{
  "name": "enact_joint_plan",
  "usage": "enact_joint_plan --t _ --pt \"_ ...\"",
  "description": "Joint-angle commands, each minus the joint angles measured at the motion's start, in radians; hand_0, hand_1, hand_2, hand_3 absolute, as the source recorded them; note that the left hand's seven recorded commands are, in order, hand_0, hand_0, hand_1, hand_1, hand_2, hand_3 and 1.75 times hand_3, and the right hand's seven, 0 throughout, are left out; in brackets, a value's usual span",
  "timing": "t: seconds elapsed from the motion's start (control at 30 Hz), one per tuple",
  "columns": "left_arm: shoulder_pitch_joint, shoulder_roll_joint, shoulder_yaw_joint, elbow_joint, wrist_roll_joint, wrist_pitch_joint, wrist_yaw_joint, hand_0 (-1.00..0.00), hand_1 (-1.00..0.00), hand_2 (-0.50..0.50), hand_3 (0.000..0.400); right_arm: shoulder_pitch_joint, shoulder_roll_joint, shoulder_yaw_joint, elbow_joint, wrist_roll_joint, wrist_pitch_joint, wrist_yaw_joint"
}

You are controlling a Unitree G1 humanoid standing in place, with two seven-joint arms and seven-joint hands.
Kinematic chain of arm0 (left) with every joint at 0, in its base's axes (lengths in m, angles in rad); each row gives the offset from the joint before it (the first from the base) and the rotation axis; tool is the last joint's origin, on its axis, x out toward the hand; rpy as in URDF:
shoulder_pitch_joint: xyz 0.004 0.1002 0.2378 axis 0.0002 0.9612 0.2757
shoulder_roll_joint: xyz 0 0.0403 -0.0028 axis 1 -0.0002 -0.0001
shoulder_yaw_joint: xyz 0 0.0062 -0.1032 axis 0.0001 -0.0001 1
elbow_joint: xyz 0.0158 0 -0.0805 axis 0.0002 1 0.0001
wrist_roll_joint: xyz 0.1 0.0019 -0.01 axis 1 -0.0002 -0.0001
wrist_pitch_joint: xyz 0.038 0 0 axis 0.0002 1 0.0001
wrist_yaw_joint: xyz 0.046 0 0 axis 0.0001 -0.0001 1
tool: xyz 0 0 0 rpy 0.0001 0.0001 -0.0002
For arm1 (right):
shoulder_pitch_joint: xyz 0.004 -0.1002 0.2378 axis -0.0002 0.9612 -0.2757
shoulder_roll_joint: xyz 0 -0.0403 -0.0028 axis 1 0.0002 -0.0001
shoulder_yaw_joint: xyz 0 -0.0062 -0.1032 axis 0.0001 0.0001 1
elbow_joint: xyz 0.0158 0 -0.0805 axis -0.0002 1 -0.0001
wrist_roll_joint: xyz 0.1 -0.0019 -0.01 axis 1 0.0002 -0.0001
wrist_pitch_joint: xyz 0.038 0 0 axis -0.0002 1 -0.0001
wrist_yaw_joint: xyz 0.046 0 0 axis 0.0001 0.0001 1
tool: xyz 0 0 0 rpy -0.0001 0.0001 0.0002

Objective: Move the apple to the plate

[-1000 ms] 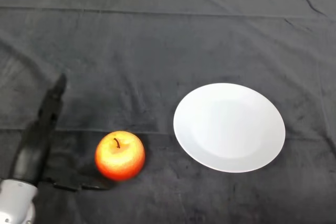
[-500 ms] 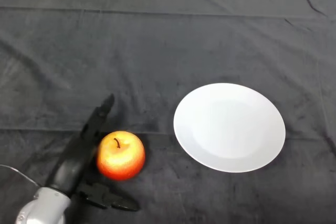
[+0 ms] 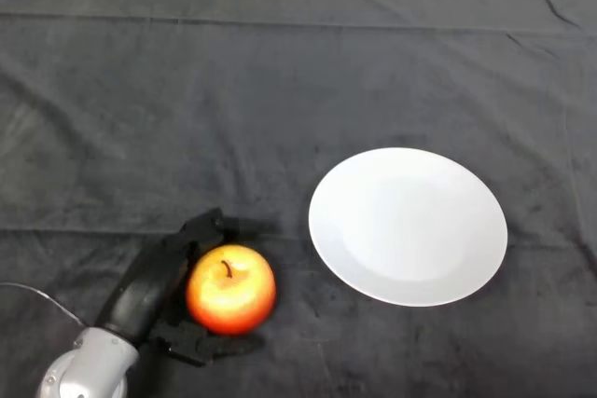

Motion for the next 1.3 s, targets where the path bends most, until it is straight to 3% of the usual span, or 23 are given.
enact_joint_plan --t 0.03,0.37,0.73,1.3 --pt "-0.014 0.044 -0.009 -0.070 0.012 0.033 0.009 -1.00 -1.00 0.00 0.400 0.006 -0.019 0.0008 -0.034 -0.0071 0.005 -0.0151" --pt "-0.085 -0.001 -0.044 -0.194 0.047 0.148 0.067 -1.00 -1.00 0.00 0.400 0.007 -0.018 0.0014 -0.035 -0.0070 0.005 -0.0160" --pt "-0.260 -0.071 -0.159 -0.068 0.044 0.169 0.135 -1.00 -1.00 0.00 0.400 0.007 -0.018 0.0018 -0.035 -0.0069 0.005 -0.0163" --pt "-0.512 -0.175 -0.431 0.164 -0.064 0.191 0.246 -1.00 -1.00 0.00 0.400 0.006 -0.020 0.0006 -0.030 -0.0055 0.004 -0.0142"
